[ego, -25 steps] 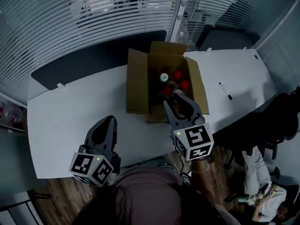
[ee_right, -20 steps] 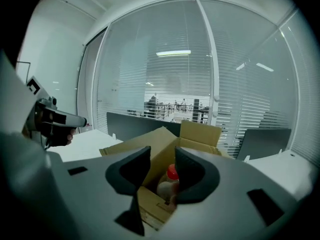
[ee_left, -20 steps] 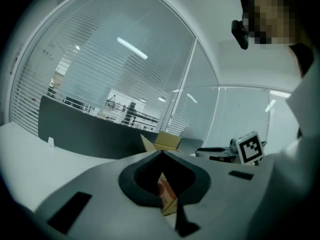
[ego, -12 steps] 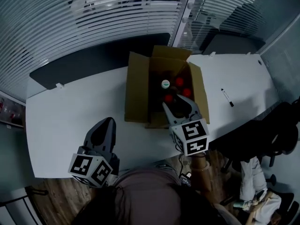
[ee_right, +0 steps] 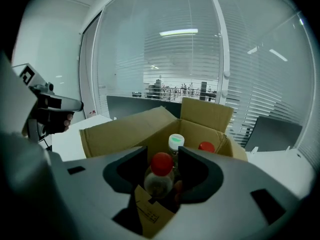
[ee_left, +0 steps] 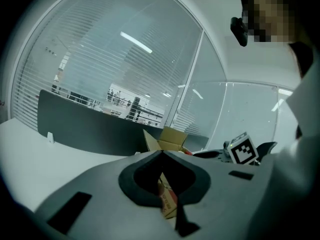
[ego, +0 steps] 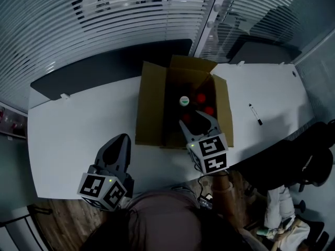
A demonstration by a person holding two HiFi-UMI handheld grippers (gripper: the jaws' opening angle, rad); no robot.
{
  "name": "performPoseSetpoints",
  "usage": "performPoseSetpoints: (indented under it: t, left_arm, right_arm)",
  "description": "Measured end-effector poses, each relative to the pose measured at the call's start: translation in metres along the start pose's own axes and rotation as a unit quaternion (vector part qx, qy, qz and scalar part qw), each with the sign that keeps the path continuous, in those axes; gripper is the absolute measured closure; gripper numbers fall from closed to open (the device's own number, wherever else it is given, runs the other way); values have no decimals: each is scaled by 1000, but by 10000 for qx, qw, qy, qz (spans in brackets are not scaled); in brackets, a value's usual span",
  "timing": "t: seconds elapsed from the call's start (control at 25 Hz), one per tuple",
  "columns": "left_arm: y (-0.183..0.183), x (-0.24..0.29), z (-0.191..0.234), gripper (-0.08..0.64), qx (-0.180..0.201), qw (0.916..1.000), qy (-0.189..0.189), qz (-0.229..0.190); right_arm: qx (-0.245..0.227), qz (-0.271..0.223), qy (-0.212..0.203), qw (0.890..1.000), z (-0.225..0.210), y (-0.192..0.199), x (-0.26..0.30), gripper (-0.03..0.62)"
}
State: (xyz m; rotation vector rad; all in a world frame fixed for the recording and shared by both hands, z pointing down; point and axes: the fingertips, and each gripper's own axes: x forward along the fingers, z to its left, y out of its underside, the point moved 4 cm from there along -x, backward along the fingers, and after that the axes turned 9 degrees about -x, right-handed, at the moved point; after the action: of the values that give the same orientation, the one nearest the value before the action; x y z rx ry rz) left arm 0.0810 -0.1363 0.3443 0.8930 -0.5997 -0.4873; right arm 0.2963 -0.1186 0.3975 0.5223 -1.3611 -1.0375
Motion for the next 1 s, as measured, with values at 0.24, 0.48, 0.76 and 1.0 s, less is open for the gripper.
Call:
performPoseSetpoints:
  t: [0.24,0.48,0.76,1.0]
  left_arm:
    - [4,10,-1,552,-14,10000,-40,83]
    - [8,13,0,552,-39,9998,-176,102]
    - [11,11,1,552,-58,9991,-406,60]
    - [15,7,-1,552,-67,9985,-547,25]
  right_arm:
    - [-60,260,-229,9994,-1,12,12,413]
    - [-58,480,-402,9980,-1,23,23,410]
    - [175,486,-603,9968,-3,26,26,411]
    - [133,455,-723,9963,-2,28,24,414]
